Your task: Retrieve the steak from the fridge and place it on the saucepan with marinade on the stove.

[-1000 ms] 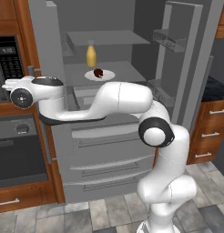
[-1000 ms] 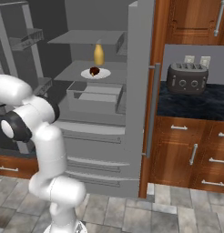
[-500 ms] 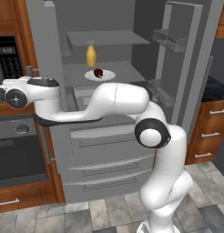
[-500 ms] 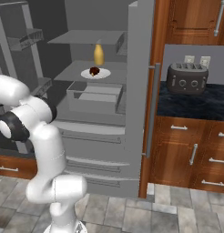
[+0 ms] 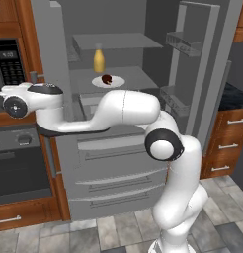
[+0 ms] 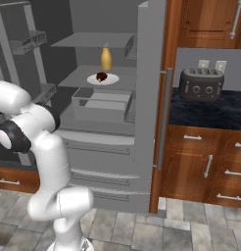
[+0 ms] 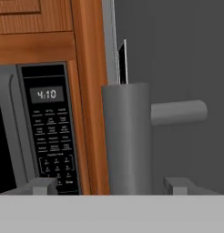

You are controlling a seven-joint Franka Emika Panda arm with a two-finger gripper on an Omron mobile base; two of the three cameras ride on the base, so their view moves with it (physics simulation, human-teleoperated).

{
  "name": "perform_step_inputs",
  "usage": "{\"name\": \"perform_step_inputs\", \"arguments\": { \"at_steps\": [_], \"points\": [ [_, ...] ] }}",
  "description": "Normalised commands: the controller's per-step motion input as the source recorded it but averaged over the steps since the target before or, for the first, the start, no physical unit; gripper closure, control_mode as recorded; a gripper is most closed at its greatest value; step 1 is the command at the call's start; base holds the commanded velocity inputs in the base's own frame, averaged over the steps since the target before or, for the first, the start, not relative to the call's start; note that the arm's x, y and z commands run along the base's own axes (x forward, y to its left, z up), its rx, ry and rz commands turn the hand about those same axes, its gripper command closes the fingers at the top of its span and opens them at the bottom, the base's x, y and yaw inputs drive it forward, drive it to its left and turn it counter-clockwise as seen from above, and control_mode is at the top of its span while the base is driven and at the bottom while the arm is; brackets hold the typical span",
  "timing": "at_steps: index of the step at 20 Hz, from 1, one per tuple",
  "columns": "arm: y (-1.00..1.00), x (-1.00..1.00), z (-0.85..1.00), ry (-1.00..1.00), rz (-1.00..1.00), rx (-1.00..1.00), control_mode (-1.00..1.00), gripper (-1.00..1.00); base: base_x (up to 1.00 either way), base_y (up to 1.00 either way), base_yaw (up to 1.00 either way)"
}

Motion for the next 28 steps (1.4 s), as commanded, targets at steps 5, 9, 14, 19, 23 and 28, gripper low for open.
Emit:
{"name": "perform_step_inputs", "arguments": {
  "at_steps": [5,9,14,19,23,28],
  "points": [
    [0.0,-0.03,0.35,0.04,0.03,0.0,-1.0,-1.0,0.0,0.0,0.0],
    [0.0,-0.55,0.65,0.02,0.0,0.0,-1.0,-1.0,0.0,0.0,0.0],
    [-0.38,-0.93,0.55,0.0,0.08,0.0,-1.0,-1.0,0.0,0.0,0.0],
    [-0.96,-1.0,0.2,-0.01,0.07,0.0,-1.0,-1.0,0.0,0.0,0.0],
    [-1.0,-0.57,0.02,-0.01,0.0,0.0,-1.0,-1.0,0.0,0.0,0.0],
    [-1.0,0.07,0.0,0.05,0.0,0.0,-1.0,-1.0,0.0,0.0,0.0]
  ]
}}
